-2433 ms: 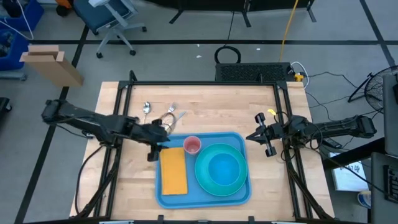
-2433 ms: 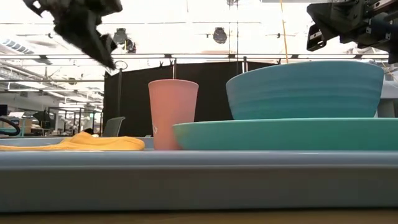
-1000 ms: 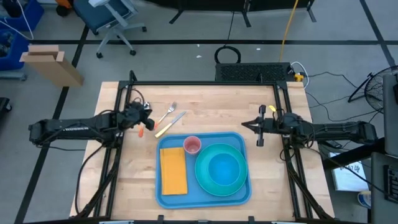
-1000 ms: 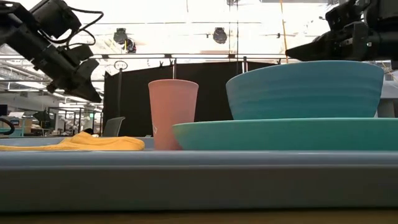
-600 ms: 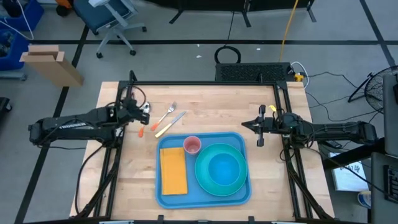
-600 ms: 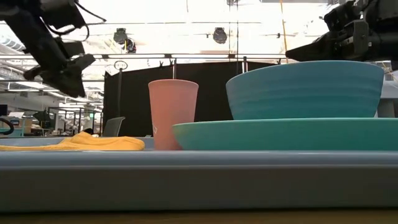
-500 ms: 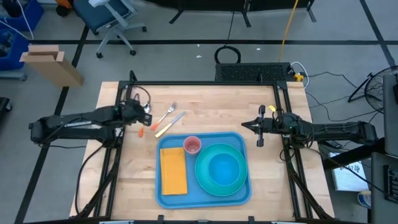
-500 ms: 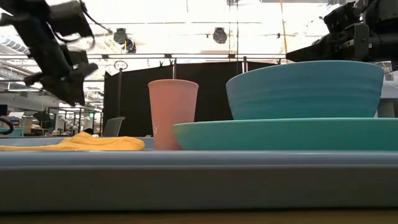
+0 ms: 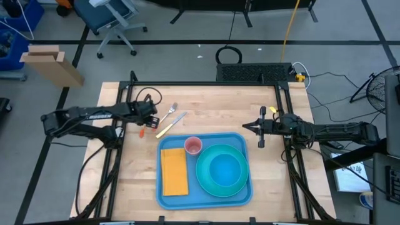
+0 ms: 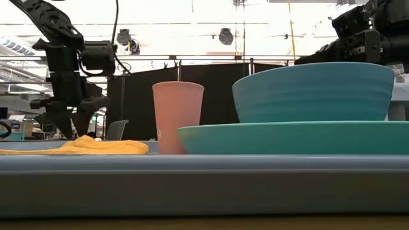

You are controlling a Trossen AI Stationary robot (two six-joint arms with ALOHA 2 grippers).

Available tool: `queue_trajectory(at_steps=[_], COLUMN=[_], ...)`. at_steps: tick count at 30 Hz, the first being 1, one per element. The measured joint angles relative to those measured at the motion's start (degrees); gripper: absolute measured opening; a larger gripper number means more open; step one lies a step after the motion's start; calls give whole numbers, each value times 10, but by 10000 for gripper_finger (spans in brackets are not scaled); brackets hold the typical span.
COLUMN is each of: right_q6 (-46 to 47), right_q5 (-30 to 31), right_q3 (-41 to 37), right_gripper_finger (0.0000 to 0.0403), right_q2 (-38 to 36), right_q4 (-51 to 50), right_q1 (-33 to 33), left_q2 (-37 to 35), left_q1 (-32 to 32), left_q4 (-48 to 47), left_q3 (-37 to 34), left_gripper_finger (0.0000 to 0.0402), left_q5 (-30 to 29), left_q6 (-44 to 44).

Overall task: Set up tray
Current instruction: Put the white and orange spoon on the yellow napkin

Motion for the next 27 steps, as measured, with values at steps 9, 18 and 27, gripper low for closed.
queue_trajectory(at_steps=[9,18,27], right_q6=[-10,-12,-13], right_q5=[0,0,0], right_q3=[0,0,0], right_gripper_finger=[0,0,0], right_q2=[0,0,0], right_q4=[0,0,0], right_q1=[0,0,0], left_q2=[45,98,100], left_q1=[37,68,69], left_q4=[0,18,28], left_q3=[0,3,2], left_gripper_finger=[202,144,14], left_q5=[7,35,57], left_q6=[39,83,86])
